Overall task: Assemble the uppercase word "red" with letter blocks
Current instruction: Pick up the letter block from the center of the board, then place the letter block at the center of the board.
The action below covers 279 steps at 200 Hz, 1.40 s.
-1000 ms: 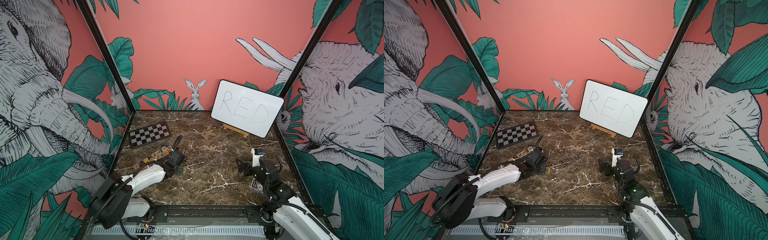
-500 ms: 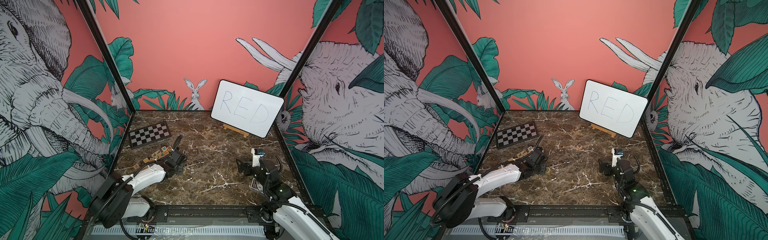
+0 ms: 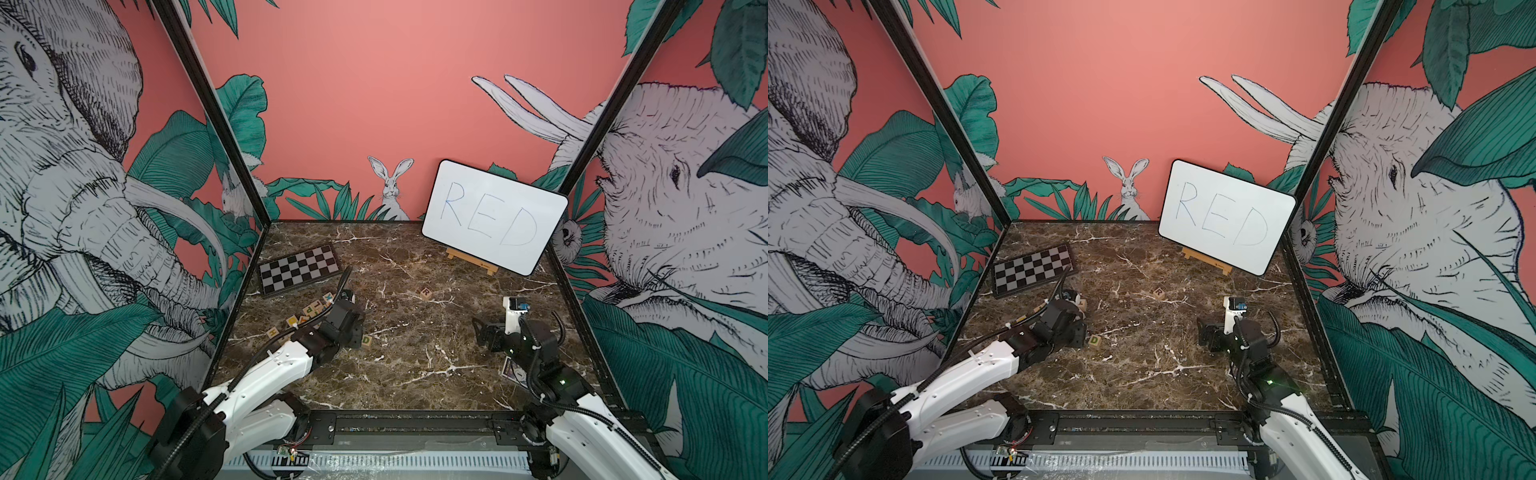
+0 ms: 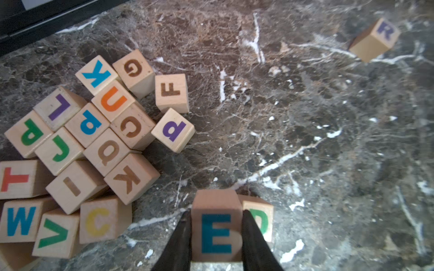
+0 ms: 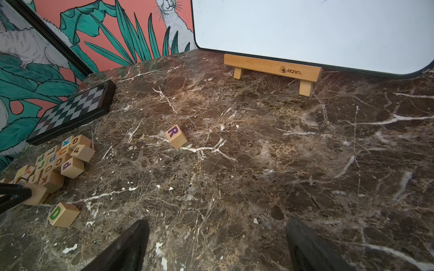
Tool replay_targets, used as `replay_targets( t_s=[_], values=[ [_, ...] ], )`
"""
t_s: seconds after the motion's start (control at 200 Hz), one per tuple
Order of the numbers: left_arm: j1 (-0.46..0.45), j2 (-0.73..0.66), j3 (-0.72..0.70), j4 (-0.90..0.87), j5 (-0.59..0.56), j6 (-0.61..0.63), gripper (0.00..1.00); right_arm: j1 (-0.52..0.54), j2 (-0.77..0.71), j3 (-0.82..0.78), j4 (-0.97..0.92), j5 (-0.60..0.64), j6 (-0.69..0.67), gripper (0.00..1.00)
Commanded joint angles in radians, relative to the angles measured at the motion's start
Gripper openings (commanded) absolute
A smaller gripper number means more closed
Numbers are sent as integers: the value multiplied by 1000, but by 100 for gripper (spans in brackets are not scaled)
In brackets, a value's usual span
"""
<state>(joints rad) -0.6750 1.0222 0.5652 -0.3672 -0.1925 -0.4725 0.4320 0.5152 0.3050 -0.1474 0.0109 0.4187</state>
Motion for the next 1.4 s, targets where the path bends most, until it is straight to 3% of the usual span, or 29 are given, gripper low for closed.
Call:
replay_targets(
  t_s=[0.0,0.1,0.245,0.43,0.555,0.74,0.955,1.28,1.39],
  values=[
    [4,-31,42,-6,131,20,31,4,-12,-1,18,10,2,90],
    [-20,-17,76,29,196,19,31,5,-19,-3,16,11,2,90],
    [-171,63,153,57,118,43,31,5,-35,-1,5,20,2,91],
    [-292,285,306,83,99,36,30,4,-59,-3,-9,40,0,90],
    [-357,497,504,15,59,58,29,5,-78,3,-36,71,-1,90],
    [-371,756,743,-40,45,76,28,4,-119,-8,-49,117,2,90],
    [-373,948,938,-68,31,125,29,4,-127,-7,-58,129,3,90],
    [-365,1104,1122,-149,-71,204,30,4,-127,-7,-61,132,6,90],
    [-346,1131,1135,-140,-50,204,30,4,-129,-7,-58,131,6,91]
  ],
)
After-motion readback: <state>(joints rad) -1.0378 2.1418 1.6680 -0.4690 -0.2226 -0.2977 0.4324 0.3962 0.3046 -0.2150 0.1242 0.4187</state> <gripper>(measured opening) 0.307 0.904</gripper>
